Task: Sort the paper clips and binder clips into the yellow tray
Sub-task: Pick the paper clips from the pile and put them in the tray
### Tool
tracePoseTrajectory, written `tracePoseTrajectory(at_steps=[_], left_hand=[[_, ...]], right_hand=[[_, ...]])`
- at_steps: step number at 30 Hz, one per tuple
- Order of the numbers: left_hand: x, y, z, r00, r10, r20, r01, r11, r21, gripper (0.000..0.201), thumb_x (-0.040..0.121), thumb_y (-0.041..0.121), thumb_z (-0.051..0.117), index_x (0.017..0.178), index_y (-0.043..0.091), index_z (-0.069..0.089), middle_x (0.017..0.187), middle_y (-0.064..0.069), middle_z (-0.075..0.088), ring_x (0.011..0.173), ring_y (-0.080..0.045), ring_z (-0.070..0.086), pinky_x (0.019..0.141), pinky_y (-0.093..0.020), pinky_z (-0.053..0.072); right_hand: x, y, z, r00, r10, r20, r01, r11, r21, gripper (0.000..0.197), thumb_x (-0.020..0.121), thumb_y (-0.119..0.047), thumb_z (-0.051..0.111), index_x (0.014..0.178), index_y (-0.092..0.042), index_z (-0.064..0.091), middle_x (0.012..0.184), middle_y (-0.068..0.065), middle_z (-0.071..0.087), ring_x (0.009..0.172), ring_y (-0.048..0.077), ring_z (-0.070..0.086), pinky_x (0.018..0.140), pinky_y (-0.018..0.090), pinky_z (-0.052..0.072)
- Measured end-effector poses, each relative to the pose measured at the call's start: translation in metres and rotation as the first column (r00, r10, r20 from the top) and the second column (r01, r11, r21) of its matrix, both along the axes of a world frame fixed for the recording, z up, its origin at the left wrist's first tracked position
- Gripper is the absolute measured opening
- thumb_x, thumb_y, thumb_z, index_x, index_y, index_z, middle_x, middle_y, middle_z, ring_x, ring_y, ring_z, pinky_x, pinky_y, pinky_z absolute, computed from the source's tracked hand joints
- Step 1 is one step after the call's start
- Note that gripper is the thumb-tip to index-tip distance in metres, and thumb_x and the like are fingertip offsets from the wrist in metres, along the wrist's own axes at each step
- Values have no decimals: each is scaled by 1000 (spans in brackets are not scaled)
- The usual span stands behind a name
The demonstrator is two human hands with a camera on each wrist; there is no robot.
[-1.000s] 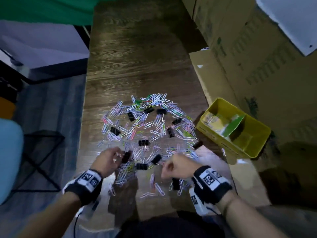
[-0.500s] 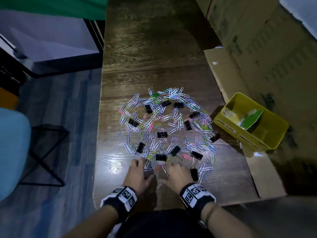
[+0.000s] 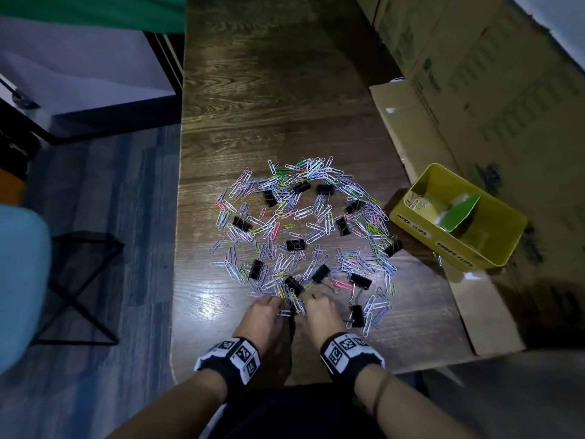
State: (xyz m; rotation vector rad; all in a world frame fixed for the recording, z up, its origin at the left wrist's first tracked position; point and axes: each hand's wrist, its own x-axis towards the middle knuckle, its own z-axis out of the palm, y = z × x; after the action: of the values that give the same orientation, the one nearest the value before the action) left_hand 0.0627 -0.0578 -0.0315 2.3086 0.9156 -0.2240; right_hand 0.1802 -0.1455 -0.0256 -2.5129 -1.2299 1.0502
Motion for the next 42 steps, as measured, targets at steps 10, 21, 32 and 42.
tracePoseTrajectory(at_steps=[10,21,32,42], left_hand=[[-10,29,3,952,306,21,-275,882,-382,21,78,1,68,86,21,69,83,0,70,71,-13,63,71,-24,54],[5,68,67,886,461,-59,-329,533,-779,21,72,-15,67,88,-1,67,71,-8,65,58,-14,65,51,-26,55],[221,43,137,930,321,180,-16,523,-852,17,80,-7,61,90,6,65,65,-3,69,56,-16,61,50,-22,49],[353,-11,91,928,356,114,-120,573,-811,11,79,8,66,89,11,70,68,-4,64,69,-21,53,69,-34,41]], right_hand=[[19,-2,-11,923,-283,-260,315,945,90,17,77,-21,78,92,-22,69,74,-7,63,67,6,58,59,12,44],[58,-28,25,667,-258,-699,504,847,168,17,74,-7,78,84,-14,67,71,-3,59,63,8,51,63,15,48],[173,-57,118,585,-330,-740,787,449,422,23,68,1,80,76,-19,71,66,-5,67,64,7,60,65,19,53],[292,-58,105,540,-635,-553,834,314,454,20,75,-7,78,77,-20,62,70,5,64,58,14,59,56,25,51]])
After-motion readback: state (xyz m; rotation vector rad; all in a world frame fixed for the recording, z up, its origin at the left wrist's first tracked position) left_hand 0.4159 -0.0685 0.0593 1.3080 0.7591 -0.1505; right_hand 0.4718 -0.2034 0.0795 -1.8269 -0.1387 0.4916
